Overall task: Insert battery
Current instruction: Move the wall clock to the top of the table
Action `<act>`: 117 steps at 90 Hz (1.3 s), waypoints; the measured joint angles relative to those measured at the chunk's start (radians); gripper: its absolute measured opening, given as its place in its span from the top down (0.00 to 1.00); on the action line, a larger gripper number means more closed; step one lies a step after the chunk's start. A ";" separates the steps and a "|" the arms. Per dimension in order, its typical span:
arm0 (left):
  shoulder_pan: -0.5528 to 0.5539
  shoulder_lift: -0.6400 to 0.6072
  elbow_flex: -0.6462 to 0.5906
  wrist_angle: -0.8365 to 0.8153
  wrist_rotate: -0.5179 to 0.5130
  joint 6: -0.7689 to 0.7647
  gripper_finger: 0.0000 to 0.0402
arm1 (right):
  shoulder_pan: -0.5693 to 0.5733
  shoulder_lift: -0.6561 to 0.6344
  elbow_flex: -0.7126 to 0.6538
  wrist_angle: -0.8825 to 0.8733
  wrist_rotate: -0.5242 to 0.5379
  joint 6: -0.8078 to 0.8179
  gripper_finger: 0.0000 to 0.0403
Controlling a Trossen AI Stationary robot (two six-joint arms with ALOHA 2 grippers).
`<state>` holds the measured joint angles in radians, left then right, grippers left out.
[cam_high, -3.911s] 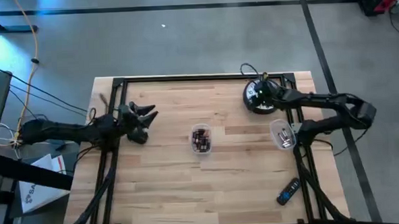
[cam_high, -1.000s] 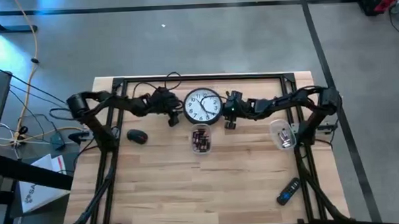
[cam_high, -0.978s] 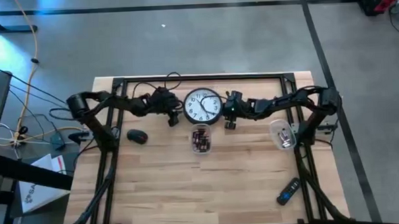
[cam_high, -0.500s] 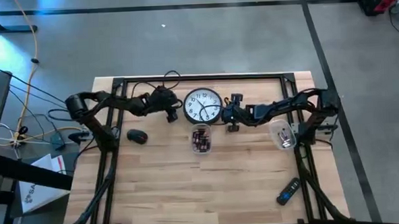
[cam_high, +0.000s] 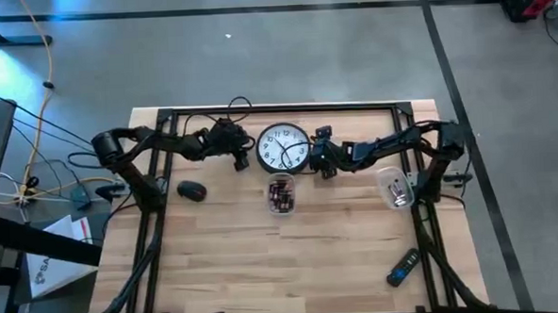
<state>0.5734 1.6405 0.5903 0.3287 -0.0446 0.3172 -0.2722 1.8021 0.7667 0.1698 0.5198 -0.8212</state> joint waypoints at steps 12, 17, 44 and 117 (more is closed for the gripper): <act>0.011 0.000 0.001 0.014 0.004 0.007 0.56 | 0.013 0.018 -0.001 0.084 -0.017 -0.058 0.30; 0.017 0.000 0.001 0.010 0.008 0.012 0.56 | 0.018 0.019 -0.001 0.091 -0.027 -0.074 0.30; 0.007 0.112 0.004 0.096 0.002 0.056 0.56 | 0.076 0.020 -0.002 0.120 -0.073 -0.076 0.30; -0.033 0.106 0.069 -0.034 0.031 0.059 0.56 | 0.163 -0.017 0.046 0.033 -0.024 0.038 0.30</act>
<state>0.5402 1.7466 0.6598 0.2947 -0.0132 0.3760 -0.1093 1.7847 0.8132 0.2027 0.4953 -0.7833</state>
